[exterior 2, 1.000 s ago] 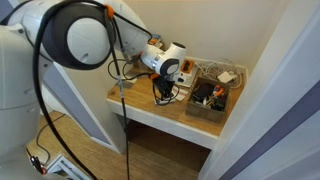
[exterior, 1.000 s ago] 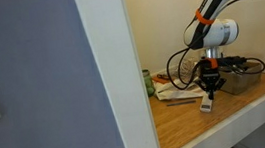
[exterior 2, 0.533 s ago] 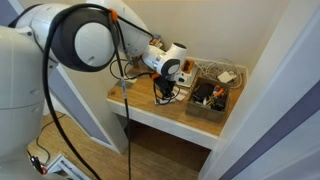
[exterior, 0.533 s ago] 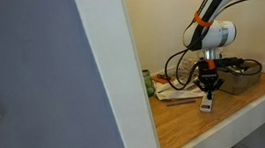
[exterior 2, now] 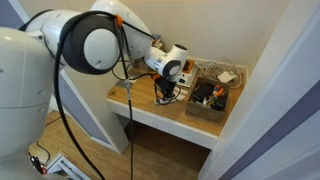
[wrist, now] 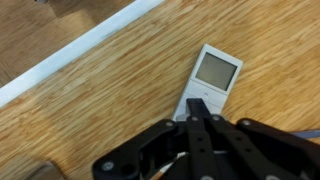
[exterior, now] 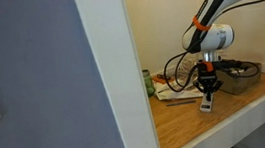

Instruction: Push a button on the white remote

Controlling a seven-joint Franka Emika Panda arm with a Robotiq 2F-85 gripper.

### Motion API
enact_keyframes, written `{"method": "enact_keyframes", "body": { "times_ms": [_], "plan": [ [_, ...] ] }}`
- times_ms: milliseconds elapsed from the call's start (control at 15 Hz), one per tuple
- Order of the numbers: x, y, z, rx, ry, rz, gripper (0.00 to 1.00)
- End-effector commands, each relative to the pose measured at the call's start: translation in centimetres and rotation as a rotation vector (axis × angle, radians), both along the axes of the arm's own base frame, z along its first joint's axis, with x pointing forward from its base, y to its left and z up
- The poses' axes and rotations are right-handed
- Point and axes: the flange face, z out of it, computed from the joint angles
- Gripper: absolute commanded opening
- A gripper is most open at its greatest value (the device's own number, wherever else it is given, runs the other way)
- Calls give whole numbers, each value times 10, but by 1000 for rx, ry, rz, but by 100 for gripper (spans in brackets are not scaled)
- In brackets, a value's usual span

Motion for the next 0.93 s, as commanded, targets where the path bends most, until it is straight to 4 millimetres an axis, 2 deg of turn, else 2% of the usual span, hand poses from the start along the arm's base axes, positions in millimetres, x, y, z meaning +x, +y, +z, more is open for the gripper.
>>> {"method": "enact_keyframes", "body": {
  "times_ms": [0,733,867],
  "plan": [
    [9,0,-3,30,17,-26,0],
    [15,-2,-16,42,57,-36,0],
    [13,-3,-28,47,87,-44,0]
  ]
}}
